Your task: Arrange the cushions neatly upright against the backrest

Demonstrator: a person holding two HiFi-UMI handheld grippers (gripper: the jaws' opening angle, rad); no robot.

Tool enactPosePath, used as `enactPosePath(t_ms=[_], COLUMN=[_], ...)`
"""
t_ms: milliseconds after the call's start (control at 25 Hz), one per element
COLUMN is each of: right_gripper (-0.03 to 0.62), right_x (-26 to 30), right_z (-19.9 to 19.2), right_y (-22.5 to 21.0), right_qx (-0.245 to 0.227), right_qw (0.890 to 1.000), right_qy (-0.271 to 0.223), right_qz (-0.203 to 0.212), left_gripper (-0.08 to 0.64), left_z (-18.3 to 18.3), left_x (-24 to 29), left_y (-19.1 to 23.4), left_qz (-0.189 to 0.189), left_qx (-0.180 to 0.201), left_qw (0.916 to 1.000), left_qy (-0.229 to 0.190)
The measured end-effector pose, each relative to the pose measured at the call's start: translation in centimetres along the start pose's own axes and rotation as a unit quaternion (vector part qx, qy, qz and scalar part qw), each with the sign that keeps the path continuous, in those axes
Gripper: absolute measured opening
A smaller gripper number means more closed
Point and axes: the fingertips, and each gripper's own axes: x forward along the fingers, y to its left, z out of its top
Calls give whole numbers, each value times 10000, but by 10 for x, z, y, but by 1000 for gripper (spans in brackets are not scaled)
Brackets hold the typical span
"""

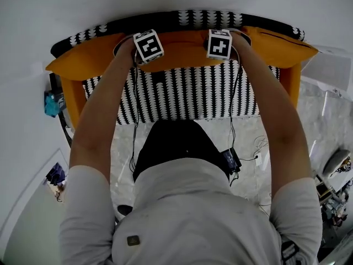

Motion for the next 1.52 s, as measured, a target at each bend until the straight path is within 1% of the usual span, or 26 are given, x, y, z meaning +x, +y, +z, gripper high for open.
enactPosePath(t_ms=[120, 280, 400, 520, 560, 640, 800, 920, 1120, 1160, 1200, 1240, 1280, 1400, 1480, 1520], right_gripper=[28, 28, 28, 28, 28, 28, 28, 29, 32, 35, 60, 99, 112, 137, 144, 146], right_x=[3, 0, -5, -6, -3, 4, 14, 21, 27, 26, 23, 22, 21, 20, 17, 15], right_z=[-4, -8, -8, -10, -10, -8, -9, -11, -12, -13, -15, -16, -15, -15, -16, -17], right_y=[-5, -16, -26, -34, -33, -32, -41, -45, -49, -52, -55, -55, -53, -46, -45, -44], right_qx=[35, 154, 174, 233, 276, 371, 536, 661, 839, 883, 929, 979, 1032, 1159, 1198, 1210], right_qw=[10000, 9998, 9998, 9996, 9995, 9991, 9981, 9972, 9951, 9942, 9933, 9925, 9920, 9908, 9899, 9895], right_qy=[10, -80, -70, -31, -81, -190, -219, -200, -274, -279, -280, -302, -347, -472, -503, -518], right_qz=[-2, -31, -51, -178, -144, -74, -214, -283, -454, -543, -633, -666, -633, -516, -563, -594], left_gripper=[23, 23, 23, 23, 23, 23, 28, 46, 78, 83, 87, 97, 109, 163, 173, 178], left_z=[2, 6, 9, 10, 9, 8, 15, 7, 7, 8, 8, 9, 10, 10, 9, 12], left_x=[4, 7, 8, 10, 12, 16, 18, 23, 25, 25, 24, 24, 24, 21, 17, 13], left_y=[3, 15, 26, 30, 30, 32, 42, 43, 47, 48, 48, 47, 46, 43, 42, 43], left_qz=[-40, 25, 74, 93, 90, 96, 275, 212, 327, 350, 367, 379, 393, 468, 594, 685], left_qx=[56, 93, 92, 75, 61, 18, 59, -176, -279, -311, -339, -362, -380, -423, -423, -404], left_qw=[10000, 9999, 9999, 9999, 9999, 9999, 9994, 9996, 9988, 9986, 9984, 9981, 9978, 9972, 9965, 9957], left_qy=[63, 92, 88, 75, 66, 21, -218, -96, -214, -243, -277, -319, -368, -401, -409, -485])
